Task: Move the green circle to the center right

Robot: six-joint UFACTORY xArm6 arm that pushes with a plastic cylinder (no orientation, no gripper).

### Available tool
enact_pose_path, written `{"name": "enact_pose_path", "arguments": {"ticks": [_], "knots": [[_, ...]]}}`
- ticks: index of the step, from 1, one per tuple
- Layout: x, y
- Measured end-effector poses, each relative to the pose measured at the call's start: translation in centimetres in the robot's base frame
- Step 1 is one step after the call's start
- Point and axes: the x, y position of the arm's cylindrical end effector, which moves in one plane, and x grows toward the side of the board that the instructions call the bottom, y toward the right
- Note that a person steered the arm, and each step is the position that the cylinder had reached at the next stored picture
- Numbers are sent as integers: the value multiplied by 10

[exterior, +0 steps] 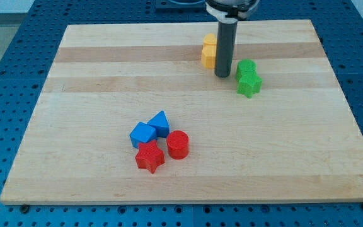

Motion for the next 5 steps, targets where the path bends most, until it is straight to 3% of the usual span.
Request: {"name": "enact_pose_path", "arguments": {"ticks": [3, 5], "knots": [[-8, 95], [-8, 113]]}}
